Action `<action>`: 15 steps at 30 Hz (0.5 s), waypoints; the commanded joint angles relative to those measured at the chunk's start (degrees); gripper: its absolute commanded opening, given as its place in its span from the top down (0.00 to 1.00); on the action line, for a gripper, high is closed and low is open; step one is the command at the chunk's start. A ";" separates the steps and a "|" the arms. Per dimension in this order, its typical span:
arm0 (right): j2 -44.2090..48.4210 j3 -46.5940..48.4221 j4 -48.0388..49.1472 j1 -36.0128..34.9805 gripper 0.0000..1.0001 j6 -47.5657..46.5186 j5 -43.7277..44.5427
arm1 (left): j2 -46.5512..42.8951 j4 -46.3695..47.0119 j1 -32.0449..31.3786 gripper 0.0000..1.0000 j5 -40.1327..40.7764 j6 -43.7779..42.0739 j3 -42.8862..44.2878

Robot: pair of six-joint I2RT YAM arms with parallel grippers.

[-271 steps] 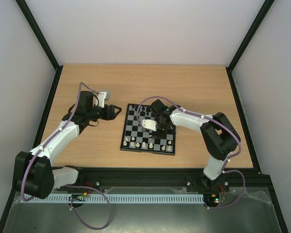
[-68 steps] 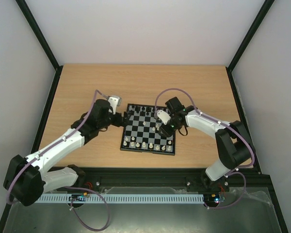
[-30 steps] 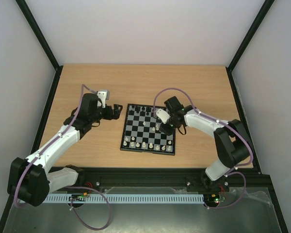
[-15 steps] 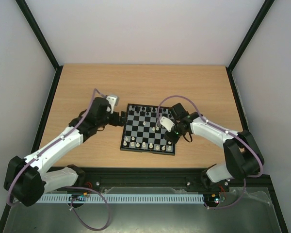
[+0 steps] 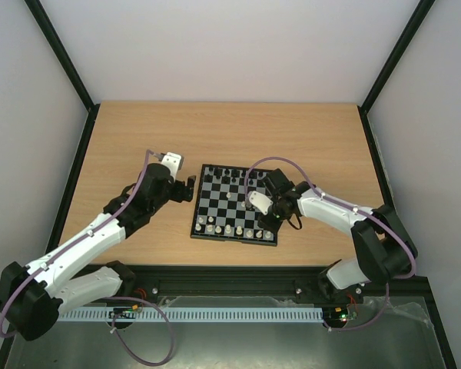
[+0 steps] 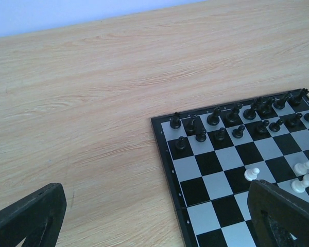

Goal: Set up the chess pieces on the board

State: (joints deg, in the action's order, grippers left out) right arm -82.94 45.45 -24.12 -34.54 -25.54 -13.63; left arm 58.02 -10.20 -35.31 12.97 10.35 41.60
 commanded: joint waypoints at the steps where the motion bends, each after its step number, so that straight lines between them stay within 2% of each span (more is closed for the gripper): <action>1: -0.86 -0.71 -0.68 -0.38 0.95 0.01 0.70 | -0.30 1.67 0.23 0.01 1.51 -0.92 -1.00; 6: -1.56 -0.80 0.05 -0.43 0.93 0.38 1.25 | 0.80 1.34 0.23 0.01 0.65 -0.95 -0.66; 15: -0.63 2.45 -2.27 -0.39 0.76 1.76 -0.36 | 1.36 1.40 0.23 0.01 0.00 -0.94 -0.56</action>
State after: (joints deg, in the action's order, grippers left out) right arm -84.23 45.47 -23.27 -34.59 -24.73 -12.80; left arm 59.00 -9.76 -35.31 13.08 10.00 41.17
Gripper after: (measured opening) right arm 0.224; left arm 0.990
